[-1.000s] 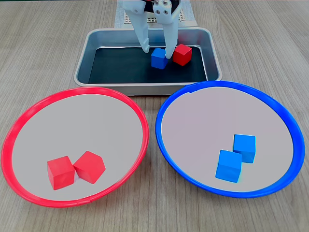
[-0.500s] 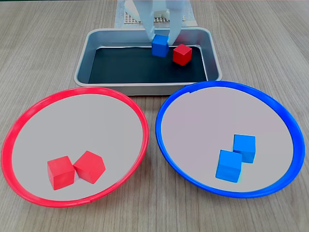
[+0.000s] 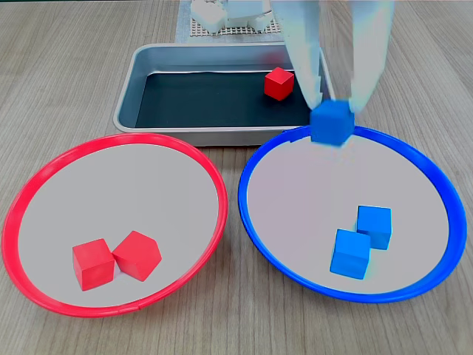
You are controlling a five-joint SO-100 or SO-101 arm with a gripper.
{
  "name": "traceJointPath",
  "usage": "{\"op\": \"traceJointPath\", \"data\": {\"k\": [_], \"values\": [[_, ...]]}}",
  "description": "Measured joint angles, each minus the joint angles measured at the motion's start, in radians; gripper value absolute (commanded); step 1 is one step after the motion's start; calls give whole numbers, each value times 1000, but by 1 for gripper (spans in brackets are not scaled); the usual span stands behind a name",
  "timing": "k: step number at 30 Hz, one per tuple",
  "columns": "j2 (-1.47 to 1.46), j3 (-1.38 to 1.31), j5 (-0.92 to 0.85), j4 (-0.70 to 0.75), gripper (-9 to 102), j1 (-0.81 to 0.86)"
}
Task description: Move six blocks tray to matching dishes
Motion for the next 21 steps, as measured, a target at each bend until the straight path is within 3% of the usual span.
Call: {"op": "traceJointPath", "data": {"k": [3,7,16,21], "values": [[-3,0,31,-5,18,-11],[11,9,-12,44,0,0],[262,313,-367,313,0,71],[431,578,-402,339,15,106]]}}
